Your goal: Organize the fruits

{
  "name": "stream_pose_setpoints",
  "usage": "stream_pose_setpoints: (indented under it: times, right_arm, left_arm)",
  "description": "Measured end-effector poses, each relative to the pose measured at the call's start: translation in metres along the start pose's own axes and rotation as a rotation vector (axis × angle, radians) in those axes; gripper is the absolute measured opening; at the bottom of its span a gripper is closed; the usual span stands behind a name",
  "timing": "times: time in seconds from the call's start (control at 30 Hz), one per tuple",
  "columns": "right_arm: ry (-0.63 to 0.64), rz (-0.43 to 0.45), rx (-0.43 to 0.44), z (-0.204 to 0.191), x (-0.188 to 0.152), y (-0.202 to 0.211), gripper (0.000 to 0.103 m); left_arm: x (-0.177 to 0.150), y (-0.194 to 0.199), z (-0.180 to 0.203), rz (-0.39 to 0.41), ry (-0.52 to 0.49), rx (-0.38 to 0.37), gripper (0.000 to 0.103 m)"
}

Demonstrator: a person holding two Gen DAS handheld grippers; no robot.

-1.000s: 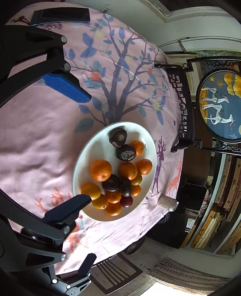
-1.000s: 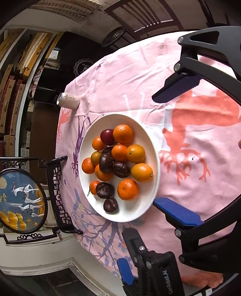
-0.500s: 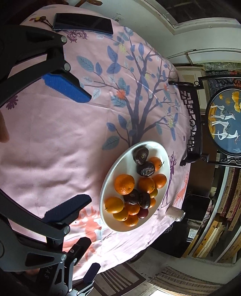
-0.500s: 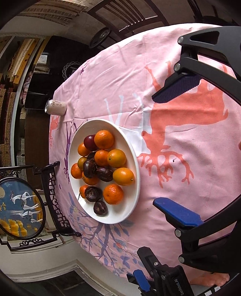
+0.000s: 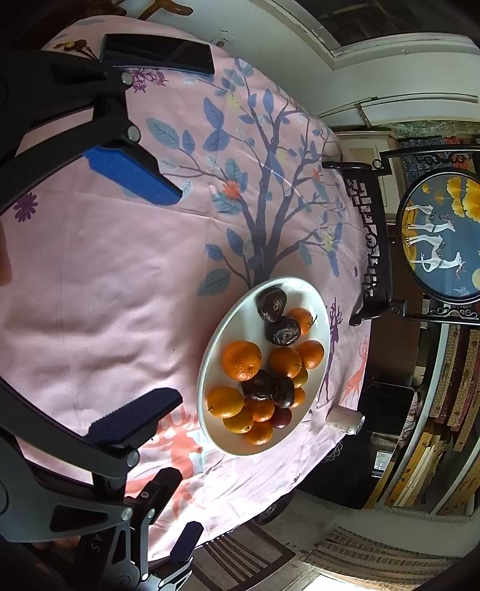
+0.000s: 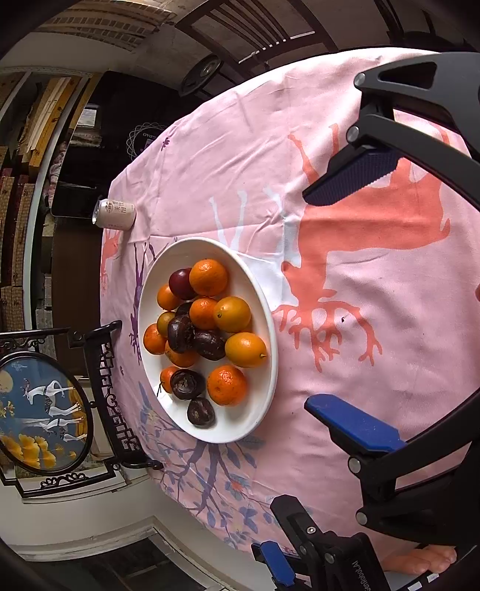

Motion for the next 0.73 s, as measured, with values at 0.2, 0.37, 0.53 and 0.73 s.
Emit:
stream_pose_setpoints:
  times: [0.2,0.37,0.53,0.73]
  right_arm:
    - [-0.002,0.006,-0.006,0.0003,0.0011,0.0025,0.102]
    - [-0.002,0.01,-0.009,0.0006,0.0017,0.0036,0.102]
    - [0.001,0.017,-0.01,0.0001,0.0018,0.0054,0.102]
    - [-0.003,0.016,-0.007,0.0,0.002,0.0058,0.102]
  left_arm:
    - [-0.0006,0.0033,0.0023,0.032,-0.019,0.044,0.101]
    - [-0.0009,0.0027,0.0026,0.031,-0.033,0.058,0.101]
    - [0.0004,0.0022,-0.0004,0.019,-0.014,0.043,0.101]
    - [0.0001,0.0035,-0.0027,0.026,0.003,0.046,0.101]
Point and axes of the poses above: each gripper's, at about its wrist camera, not at the fingertips, and y roughly against the way its jaws point, z to its right, x to its top, the point moved 1 cm from there along -y, roughly the way its jaws point, and after that the axes turned 11 degrees about y, right-handed, at the moved point
